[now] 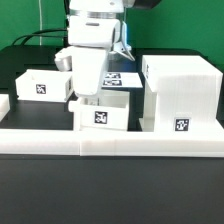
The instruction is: Assemble drawer
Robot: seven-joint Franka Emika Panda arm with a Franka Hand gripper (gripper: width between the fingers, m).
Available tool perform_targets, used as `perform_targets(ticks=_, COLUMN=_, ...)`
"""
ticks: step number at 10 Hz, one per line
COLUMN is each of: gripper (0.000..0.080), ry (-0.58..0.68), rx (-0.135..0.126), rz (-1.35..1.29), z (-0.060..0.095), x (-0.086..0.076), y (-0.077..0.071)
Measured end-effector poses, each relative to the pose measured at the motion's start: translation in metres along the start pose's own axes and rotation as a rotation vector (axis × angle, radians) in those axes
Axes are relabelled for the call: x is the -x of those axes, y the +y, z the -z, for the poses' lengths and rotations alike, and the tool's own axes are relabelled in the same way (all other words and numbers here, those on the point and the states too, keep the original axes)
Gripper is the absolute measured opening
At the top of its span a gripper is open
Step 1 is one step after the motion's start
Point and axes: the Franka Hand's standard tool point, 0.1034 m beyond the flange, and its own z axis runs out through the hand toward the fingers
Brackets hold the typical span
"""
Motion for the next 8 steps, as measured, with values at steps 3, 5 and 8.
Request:
perform_targets(ticks=3, gripper=0.0042, ry=-0.003, rx=-0.016, rz=0.017, z=-0.0011, x=-0.0051, y=0.0079)
perform_targets(ticks=5, gripper=0.0042, ry=-0.005, rx=-0.018, rz=0.023, z=-0.0018, x=-0.0047, y=0.0068)
perform_targets(ticks=8, gripper=0.0042, ry=-0.004, rx=-0.026, rz=0.035, z=-0.005, x=-0.0074, y=0.004)
